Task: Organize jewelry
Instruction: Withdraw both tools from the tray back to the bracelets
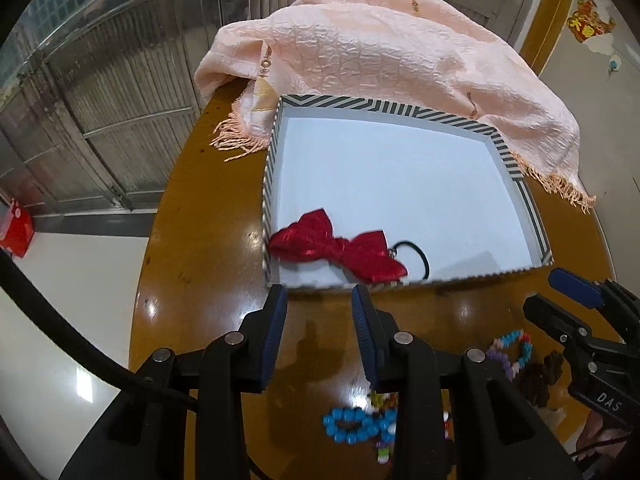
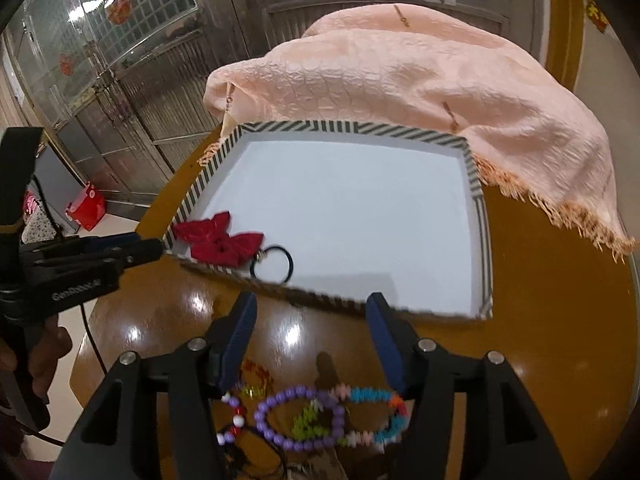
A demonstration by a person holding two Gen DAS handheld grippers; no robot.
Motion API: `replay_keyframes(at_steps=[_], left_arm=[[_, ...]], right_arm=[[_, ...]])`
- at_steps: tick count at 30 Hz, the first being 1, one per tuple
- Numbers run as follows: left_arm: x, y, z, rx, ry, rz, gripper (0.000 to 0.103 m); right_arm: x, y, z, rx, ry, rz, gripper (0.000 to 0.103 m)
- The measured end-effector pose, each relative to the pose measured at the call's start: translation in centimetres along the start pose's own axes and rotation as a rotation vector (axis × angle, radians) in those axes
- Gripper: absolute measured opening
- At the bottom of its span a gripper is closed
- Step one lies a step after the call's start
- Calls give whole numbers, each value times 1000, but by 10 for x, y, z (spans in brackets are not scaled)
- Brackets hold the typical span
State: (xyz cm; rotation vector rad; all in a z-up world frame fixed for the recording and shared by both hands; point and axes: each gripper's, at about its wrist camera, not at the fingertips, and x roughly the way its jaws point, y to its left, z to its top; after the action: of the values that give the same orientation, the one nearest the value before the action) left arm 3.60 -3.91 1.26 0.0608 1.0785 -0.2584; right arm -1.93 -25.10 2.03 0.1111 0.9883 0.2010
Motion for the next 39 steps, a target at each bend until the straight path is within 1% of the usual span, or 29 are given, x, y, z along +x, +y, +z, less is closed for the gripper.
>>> replay_keyframes(at_steps=[8, 11, 14, 20, 28, 31, 33, 39], left_arm=[[-21, 3, -28, 21, -21, 17, 27], [-27, 5, -36, 19, -31, 22, 27], [-30, 4, -44, 31, -34, 28, 27], [-35, 0, -56, 53, -40, 32, 27], [-35, 5, -69, 31, -6, 1, 27], [-31, 10, -75, 11, 26, -35, 27], [-27, 13, -79, 1, 46, -57, 27], [-16, 17, -98, 6, 100, -86, 27]], right_arm=[[-16, 11, -25, -14, 19, 13, 60], [-24, 15, -32, -14, 10, 16, 60], [-31, 20, -38, -28, -3, 5, 60], [-36, 27, -52, -49, 7, -2, 60], [-29, 20, -82, -49, 64, -22, 60], [-24, 14, -93, -32, 91, -19, 60], [-24, 12, -96, -31, 92, -18, 59], [-25, 9, -101, -38, 85, -16, 56]])
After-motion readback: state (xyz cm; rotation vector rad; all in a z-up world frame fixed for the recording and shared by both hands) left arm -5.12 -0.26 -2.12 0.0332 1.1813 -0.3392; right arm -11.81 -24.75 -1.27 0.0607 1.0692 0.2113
